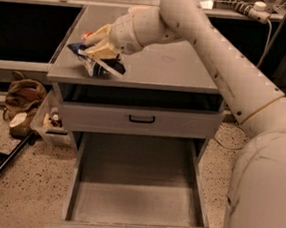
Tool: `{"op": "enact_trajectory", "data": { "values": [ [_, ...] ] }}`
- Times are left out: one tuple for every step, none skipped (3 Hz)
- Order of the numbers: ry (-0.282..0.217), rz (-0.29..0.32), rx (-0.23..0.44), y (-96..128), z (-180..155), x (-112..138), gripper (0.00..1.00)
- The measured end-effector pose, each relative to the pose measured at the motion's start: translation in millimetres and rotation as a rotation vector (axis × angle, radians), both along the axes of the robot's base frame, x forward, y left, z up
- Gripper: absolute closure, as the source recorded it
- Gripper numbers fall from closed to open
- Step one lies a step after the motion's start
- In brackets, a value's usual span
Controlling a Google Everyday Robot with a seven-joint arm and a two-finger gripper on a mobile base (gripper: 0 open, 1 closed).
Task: Pick blue chip bag from middle drawer and place on counter
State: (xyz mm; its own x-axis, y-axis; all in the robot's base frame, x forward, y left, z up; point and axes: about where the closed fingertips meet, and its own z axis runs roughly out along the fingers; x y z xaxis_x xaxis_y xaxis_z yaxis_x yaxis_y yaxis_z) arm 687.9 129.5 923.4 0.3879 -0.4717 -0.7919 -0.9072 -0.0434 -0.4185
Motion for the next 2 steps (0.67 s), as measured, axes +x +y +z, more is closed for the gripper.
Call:
{"op": "enact_trajectory", "data": {
  "values": [
    [0.048,-0.002,-0.041,8.1,-34.4,7.5,1.00],
    [0.048,-0.001,-0.041,8.1,-34.4,7.5,0.80]
  ]
}}
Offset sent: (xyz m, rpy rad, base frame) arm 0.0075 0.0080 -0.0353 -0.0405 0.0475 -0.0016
